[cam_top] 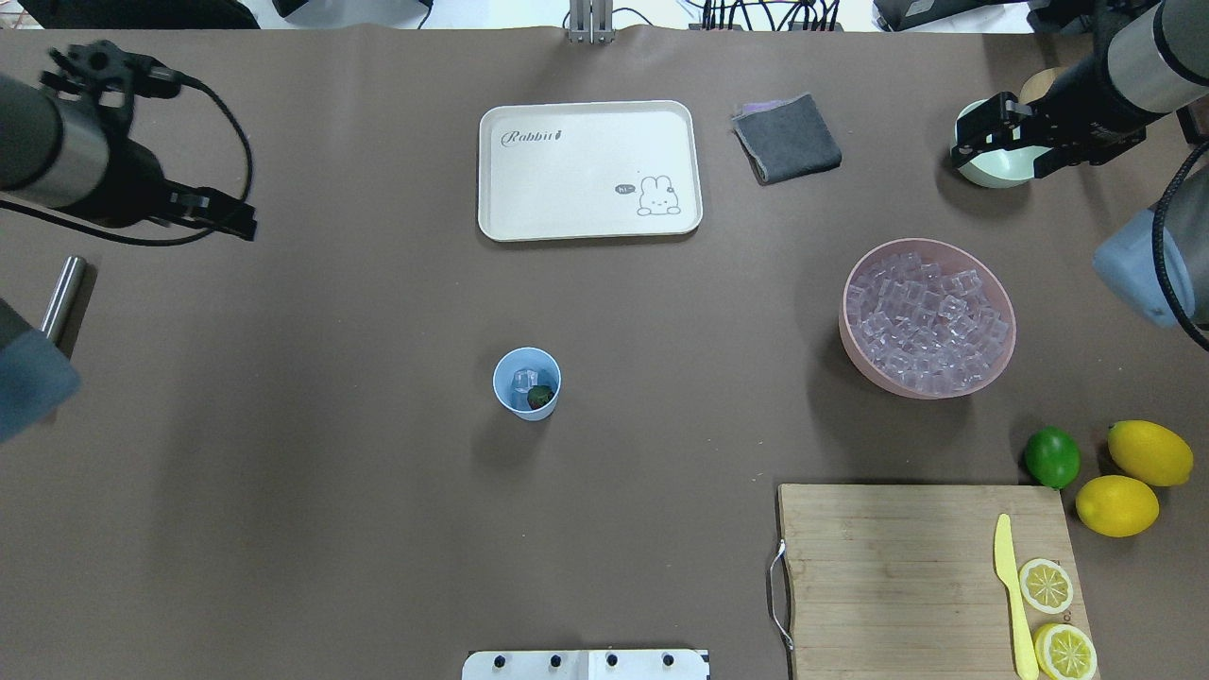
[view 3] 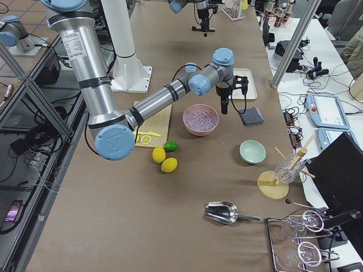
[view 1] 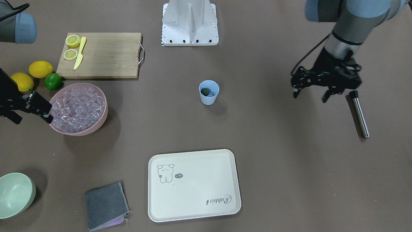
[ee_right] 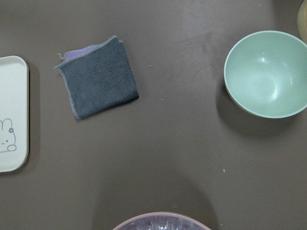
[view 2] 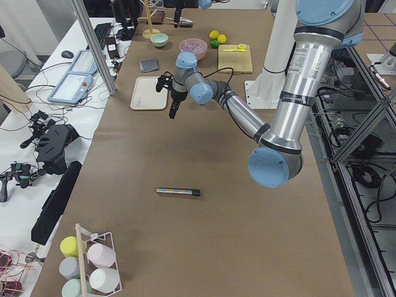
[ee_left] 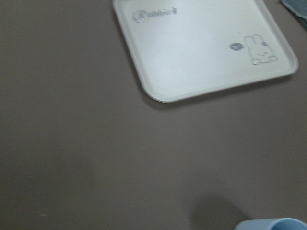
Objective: Mash ice and strawberries in cup
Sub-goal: 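Move the left gripper back to the metal pestle rod, then grasp the metal pestle rod with the left gripper, then lift the pestle and carry it toward the blue cup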
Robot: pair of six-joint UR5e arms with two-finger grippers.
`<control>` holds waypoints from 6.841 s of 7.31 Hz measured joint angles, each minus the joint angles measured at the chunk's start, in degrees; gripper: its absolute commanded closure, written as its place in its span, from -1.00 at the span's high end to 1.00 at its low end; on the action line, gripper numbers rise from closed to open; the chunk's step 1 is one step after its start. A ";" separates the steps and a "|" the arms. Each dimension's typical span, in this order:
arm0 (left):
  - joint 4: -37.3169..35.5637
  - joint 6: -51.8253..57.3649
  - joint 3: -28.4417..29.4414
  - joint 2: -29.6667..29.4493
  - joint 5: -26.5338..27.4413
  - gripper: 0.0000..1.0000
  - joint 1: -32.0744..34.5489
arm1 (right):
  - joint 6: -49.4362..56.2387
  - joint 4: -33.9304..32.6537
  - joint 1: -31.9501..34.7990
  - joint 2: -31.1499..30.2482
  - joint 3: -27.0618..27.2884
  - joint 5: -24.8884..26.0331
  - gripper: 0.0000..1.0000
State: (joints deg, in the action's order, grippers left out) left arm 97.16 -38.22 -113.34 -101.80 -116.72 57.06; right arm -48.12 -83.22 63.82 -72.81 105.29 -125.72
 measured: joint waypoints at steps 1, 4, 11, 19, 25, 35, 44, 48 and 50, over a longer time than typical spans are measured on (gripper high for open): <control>-1.95 6.45 0.68 3.25 -0.76 0.95 3.83 | 0.08 0.25 -0.20 0.05 0.03 0.30 1.00; -2.01 12.56 6.82 9.18 -1.31 0.95 7.77 | 0.09 0.58 -0.70 0.30 0.24 0.78 1.00; 20.86 10.41 32.99 5.98 -6.11 0.95 7.97 | -0.24 0.60 -1.68 0.89 1.71 1.52 1.00; 26.53 7.34 38.93 3.96 -7.36 0.93 7.12 | -0.30 0.38 -1.83 0.84 2.99 2.22 1.00; 28.76 7.01 39.53 4.26 -7.32 -0.33 5.89 | -0.30 0.09 -1.86 0.79 3.84 2.49 1.00; 28.24 7.34 33.65 4.14 -10.37 -1.00 10.15 | -0.48 -0.18 -1.71 0.35 5.32 2.43 1.00; 28.55 7.89 18.91 -7.74 0.64 -1.00 8.11 | 17.92 -21.40 10.24 0.12 3.22 1.59 1.00; 40.57 7.47 10.12 -4.60 11.82 -1.00 -9.50 | 21.48 -26.13 19.63 -9.00 3.86 -0.55 1.00; 43.65 7.34 4.82 -3.87 11.77 -1.00 -11.04 | 21.46 -26.12 21.72 -12.46 4.16 -2.27 1.00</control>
State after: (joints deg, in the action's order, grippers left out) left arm 140.82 -30.87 -108.53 -105.67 -104.94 46.02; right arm -26.67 -109.34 85.54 -85.27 109.45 -127.99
